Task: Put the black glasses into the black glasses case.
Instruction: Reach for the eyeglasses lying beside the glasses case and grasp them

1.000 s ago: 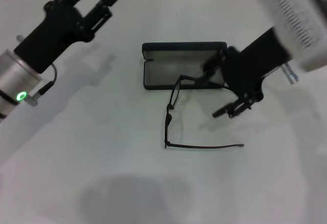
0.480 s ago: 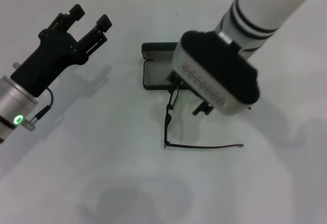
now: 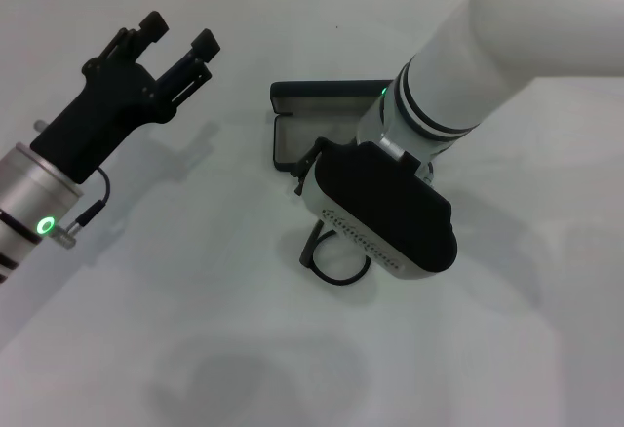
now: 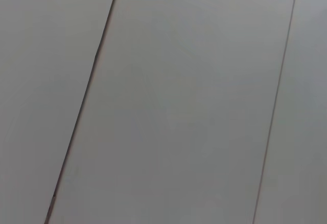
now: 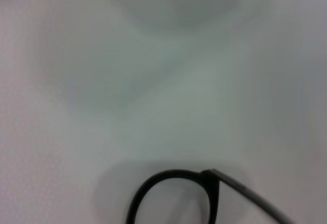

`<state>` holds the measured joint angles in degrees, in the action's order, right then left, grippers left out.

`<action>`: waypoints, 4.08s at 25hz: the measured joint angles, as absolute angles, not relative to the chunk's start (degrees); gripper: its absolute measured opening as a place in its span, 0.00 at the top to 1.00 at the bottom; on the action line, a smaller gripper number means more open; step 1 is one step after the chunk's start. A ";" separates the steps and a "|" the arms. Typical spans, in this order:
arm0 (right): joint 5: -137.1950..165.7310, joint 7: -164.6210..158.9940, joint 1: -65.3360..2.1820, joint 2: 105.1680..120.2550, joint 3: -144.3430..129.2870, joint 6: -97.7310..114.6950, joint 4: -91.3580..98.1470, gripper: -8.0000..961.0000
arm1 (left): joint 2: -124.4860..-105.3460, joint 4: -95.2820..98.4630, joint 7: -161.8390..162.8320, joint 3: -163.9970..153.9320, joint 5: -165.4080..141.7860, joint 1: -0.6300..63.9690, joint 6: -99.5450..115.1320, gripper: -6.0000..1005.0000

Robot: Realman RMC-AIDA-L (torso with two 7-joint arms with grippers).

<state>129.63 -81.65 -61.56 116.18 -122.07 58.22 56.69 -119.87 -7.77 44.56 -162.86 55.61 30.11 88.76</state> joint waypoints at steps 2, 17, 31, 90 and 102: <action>129.71 -81.74 -61.23 116.18 -122.14 57.80 57.32 0.29 | -119.84 -7.64 44.56 -162.86 55.61 30.49 88.14 0.19; 131.95 -81.78 -59.44 116.20 -113.85 59.49 59.23 0.29 | -119.56 -8.26 44.49 -162.86 55.86 31.57 86.81 0.20; 126.83 -81.39 -43.40 116.07 -92.61 57.76 76.36 0.29 | -119.28 -8.44 44.76 -162.91 55.69 32.78 84.86 0.20; 100.55 -63.83 -33.36 115.41 -60.53 77.05 32.77 0.33 | -119.71 -10.02 43.07 -162.95 51.15 42.35 74.70 0.20; 100.40 -66.52 -37.20 116.01 -67.97 70.35 32.55 0.36 | -119.80 -9.29 42.74 -162.95 51.24 41.61 74.71 0.20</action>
<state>100.40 -66.52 -37.20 116.01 -67.97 70.35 32.55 -119.80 -9.29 42.74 -162.95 51.24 41.61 74.71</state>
